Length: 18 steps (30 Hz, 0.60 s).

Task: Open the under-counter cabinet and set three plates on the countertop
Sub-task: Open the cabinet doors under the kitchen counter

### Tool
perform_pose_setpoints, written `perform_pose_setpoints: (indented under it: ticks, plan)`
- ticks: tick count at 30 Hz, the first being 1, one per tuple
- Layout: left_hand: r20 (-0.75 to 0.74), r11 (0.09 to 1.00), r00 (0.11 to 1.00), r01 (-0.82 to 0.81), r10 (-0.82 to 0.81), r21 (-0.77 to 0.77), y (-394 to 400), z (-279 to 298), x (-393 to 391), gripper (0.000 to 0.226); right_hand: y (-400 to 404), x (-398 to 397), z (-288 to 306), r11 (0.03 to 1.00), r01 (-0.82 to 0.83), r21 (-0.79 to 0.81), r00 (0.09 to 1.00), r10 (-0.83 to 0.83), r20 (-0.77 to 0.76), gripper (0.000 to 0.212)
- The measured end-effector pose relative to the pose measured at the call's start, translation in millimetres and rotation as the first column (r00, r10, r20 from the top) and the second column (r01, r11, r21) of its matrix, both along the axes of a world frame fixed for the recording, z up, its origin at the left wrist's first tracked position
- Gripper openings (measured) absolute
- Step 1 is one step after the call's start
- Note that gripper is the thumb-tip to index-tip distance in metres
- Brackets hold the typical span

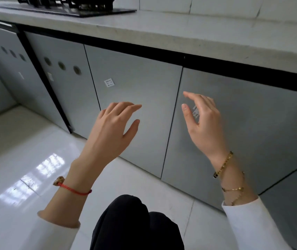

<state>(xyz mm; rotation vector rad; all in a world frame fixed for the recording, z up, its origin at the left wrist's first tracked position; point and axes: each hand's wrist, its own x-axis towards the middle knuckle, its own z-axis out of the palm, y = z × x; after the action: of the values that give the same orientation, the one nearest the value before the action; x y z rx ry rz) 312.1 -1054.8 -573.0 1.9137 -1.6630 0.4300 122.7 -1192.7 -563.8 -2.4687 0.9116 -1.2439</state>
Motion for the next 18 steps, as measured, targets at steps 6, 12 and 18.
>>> perform_pose_setpoints:
  ticks: [6,12,18]
  plan:
    - [-0.222,0.991,0.970,0.070,-0.094,-0.116,-68,29,-3,0.036,-21,16,27,0.998,0.031,-0.062,0.999,-0.030,0.021,0.036]
    - [-0.766,0.980,0.617,0.047,-0.181,-0.195,-136,54,0,0.032,-45,27,42,0.982,0.104,-0.161,0.995,-0.103,0.012,0.037]
    - [-0.948,0.964,0.178,0.077,-0.264,-0.253,-174,59,-3,0.031,-61,32,42,0.970,0.149,-0.193,0.989,-0.148,0.022,0.038]
